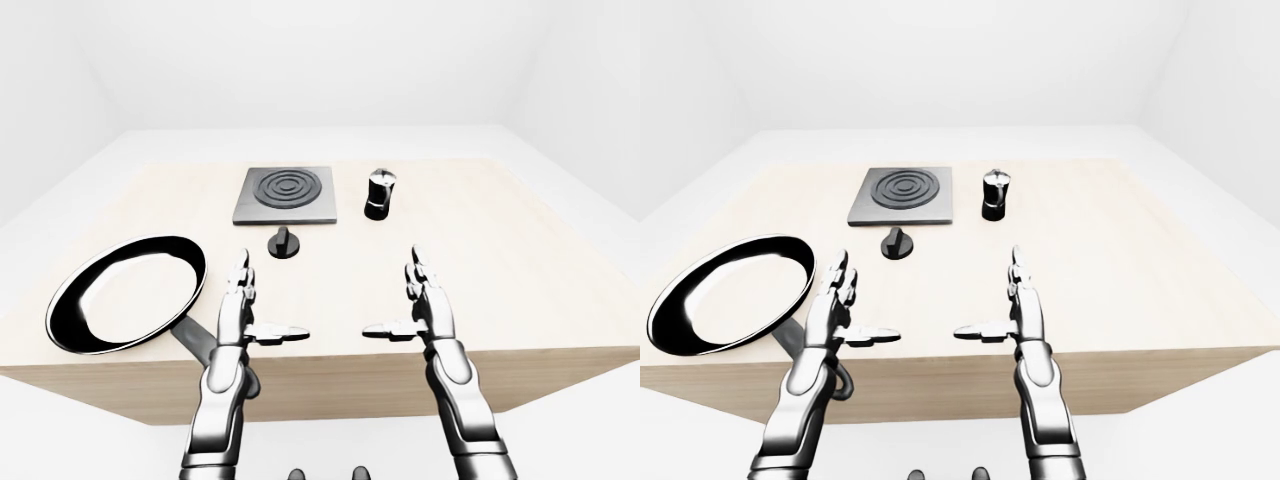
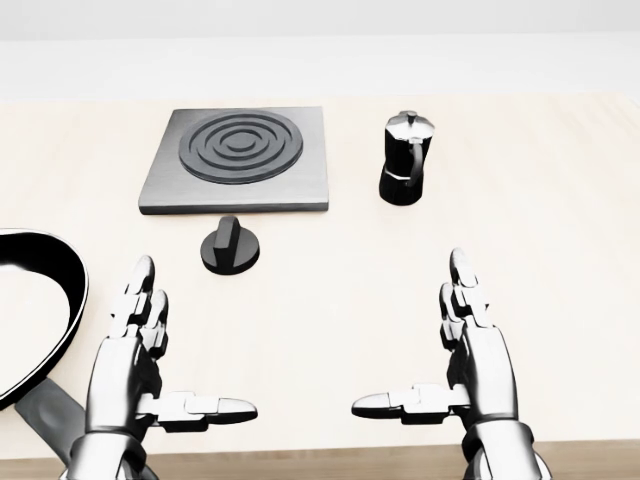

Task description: Turn on the stove.

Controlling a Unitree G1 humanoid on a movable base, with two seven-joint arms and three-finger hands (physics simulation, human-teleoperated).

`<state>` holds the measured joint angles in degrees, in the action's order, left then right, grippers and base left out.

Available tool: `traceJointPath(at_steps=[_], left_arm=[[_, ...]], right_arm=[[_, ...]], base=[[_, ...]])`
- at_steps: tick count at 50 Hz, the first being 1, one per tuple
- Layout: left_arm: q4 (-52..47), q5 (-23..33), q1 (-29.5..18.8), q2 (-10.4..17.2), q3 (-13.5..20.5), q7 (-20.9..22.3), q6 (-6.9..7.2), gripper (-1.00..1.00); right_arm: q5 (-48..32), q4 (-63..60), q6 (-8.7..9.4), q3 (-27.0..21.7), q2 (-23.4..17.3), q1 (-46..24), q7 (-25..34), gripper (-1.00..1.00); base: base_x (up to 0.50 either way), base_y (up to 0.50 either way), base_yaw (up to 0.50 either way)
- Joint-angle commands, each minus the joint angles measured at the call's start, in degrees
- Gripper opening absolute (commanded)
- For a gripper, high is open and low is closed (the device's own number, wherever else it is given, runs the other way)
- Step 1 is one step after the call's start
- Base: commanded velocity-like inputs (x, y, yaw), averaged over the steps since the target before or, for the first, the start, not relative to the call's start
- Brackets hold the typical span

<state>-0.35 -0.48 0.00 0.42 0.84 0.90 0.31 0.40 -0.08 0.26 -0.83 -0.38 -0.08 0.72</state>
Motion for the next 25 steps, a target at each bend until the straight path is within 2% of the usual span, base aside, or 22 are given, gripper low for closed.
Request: traceJointPath(at_steps=[1,4,7,12,15,19,25], left_arm=[[-0.8,-0.7,0.0,0.6,1.3,1.4,0.67,1.0],[-0.1,-0.6,-0.1,0.5,1.2,1.4,0.28,1.0],[0.0,-0.6,-0.2,0.6,1.1,1.4,0.35,1.0],[0.0,-0.6,-0.1,0.6,1.2,1.4,0.28,1.0],[0.2,-0.6,-0.2,0.7,1.3,1.4,0.19,1.0],[0.3,-0.5,-0.2,0.6,1.2,1.4,0.19,1.0],[0.6,-0.5,-0.3,0.6,1.2,1.4,-0.01,1.0]], right_arm=[[0.7,-0.2,0.5,-1.3,-0.6,-0.2,1.0,1.0],[0.7,-0.1,0.51,-1.3,-0.6,-0.2,0.9,1.0],[0.8,0.9,-0.22,-1.4,-0.6,-0.4,1.0,1.0],[0.8,0.4,0.24,-1.3,-0.6,-0.4,1.0,1.0],[0.7,1.2,-0.5,-1.2,-0.7,-0.5,1.1,1.0],[0.6,0.5,0.05,-1.1,-0.6,-0.3,1.1,1.0],[0.6,1.0,-0.36,-1.1,-0.6,-0.4,1.2,1.0]], base=[[0.0,0.0,0.0],[0.0,0.0,0.0],[0.0,0.0,0.0],[0.0,0.0,0.0],[0.0,0.0,0.0],[0.0,0.0,0.0],[0.22,0.0,0.0]])
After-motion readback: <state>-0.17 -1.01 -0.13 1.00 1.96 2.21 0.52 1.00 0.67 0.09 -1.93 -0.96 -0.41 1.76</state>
